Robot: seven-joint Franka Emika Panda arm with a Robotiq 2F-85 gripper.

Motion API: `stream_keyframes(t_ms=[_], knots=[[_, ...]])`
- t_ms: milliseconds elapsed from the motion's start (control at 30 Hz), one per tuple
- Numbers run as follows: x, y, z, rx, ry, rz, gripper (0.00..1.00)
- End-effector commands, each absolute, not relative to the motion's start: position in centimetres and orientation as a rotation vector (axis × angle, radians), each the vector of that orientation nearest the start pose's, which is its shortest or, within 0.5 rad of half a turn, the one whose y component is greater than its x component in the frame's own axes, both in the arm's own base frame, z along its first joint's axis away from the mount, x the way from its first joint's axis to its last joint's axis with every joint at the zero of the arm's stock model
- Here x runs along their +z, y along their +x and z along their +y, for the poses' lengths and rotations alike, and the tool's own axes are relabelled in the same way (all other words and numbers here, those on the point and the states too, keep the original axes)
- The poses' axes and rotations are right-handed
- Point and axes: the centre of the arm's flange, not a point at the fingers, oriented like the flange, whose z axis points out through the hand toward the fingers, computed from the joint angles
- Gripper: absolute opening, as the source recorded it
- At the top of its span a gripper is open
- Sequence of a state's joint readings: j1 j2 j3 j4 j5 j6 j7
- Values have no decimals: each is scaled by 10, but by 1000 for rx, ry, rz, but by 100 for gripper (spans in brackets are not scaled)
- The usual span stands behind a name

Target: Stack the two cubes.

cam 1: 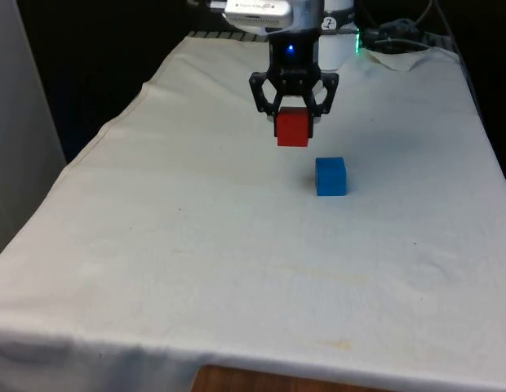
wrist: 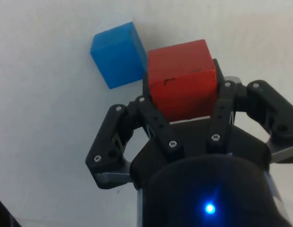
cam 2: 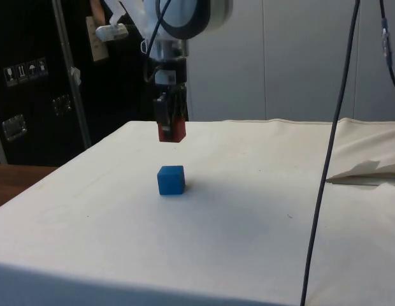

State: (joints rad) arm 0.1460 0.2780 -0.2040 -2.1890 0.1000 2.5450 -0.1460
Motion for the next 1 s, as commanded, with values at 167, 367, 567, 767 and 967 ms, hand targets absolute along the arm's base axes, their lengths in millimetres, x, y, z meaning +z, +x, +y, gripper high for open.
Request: stream_keyframes(t_ms=[167, 367, 567, 767, 967], knots=[[266, 565, -19, -137, -3124, -23, 1], [264, 565, -4, -130, -3114, -27, 1], [258, 565, 7, -119, -3112, -42, 1], [247, 565, 12, -104, -3111, -61, 1], [234, 566, 16, -93, -3113, -77, 1]])
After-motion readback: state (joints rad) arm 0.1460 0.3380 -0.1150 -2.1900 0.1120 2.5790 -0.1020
